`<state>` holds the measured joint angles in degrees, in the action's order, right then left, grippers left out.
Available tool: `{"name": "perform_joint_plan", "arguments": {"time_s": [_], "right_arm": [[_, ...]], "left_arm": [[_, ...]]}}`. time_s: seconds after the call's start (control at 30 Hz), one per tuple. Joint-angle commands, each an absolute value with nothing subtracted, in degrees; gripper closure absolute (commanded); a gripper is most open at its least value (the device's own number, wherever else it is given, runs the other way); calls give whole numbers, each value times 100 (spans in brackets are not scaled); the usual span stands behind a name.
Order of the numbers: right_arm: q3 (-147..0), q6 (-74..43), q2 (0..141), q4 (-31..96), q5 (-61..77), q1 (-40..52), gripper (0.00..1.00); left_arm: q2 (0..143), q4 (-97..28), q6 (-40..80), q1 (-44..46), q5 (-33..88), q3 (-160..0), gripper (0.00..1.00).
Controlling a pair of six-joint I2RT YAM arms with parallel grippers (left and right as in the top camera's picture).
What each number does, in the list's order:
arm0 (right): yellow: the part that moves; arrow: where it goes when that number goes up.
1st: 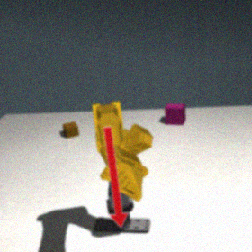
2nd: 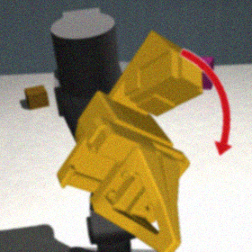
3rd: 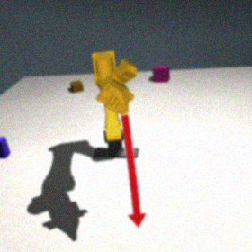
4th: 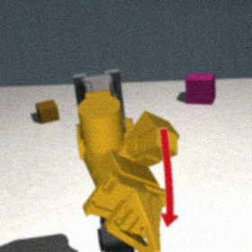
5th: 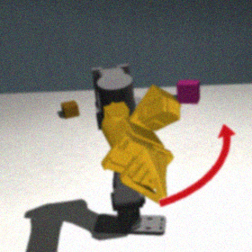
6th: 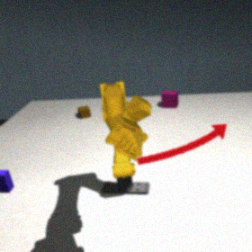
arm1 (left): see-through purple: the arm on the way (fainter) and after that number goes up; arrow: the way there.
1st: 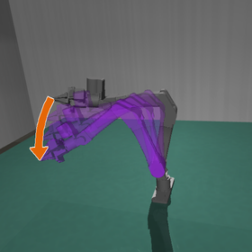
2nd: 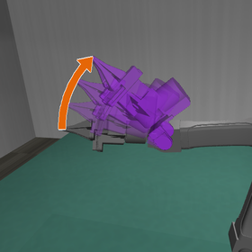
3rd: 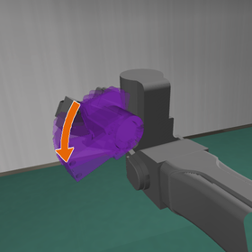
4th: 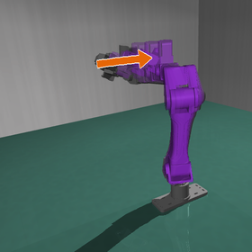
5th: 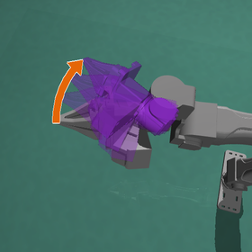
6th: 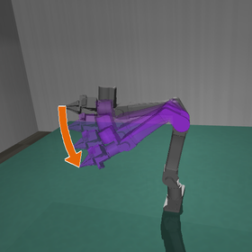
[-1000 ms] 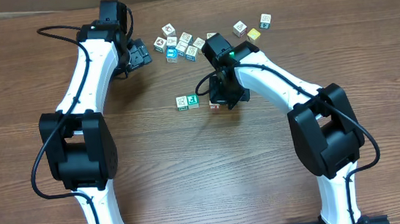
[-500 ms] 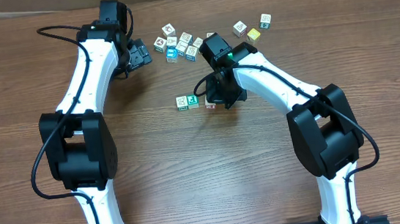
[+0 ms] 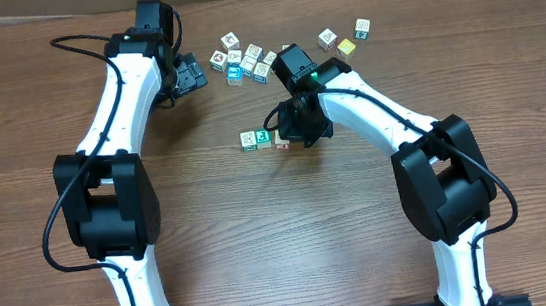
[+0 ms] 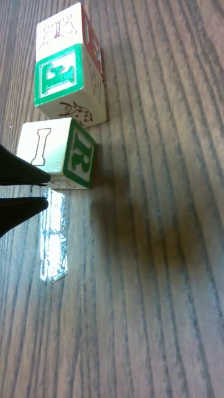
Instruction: Form a horizontal line
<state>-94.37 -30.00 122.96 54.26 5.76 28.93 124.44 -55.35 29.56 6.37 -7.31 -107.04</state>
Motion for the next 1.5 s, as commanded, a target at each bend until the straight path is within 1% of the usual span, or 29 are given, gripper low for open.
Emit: {"name": "perform_joint_plan", "arguments": {"time_s": [0.0,0.33,0.53,0.77,0.83,0.87,0.93,1.17,1.47], "right_arm": [[-9406,-3017,12099,5349,615,2919,96],[-9406,-3006,12099,5321,607,2919,94],[-9406,-2991,12099,5614,377,2910,87],[-9406,-2993,12099,6020,593,2921,86],[-9406,-2993,12099,6119,725,2932,88],[-9406,-2993,12099,6160,797,2936,92],[-9406,-2993,12099,6246,965,2952,96],[-9406,-2995,12099,6208,1140,3162,96],[-9406,-3015,12099,5922,746,3437,96]], "left_arm": [[12525,-5546,2869,644,-788,-10814,0],[12525,-5546,2869,644,-788,-10814,0],[12525,-5546,2869,644,-788,-10814,1],[12525,-5546,2869,644,-788,-10814,0],[12525,-5546,2869,644,-788,-10814,0],[12525,-5546,2869,644,-788,-10814,0],[12525,-5546,2869,644,-788,-10814,0],[12523,-5546,2869,644,-788,-10814,0],[12525,-5546,2869,644,-788,-10814,0]]}}
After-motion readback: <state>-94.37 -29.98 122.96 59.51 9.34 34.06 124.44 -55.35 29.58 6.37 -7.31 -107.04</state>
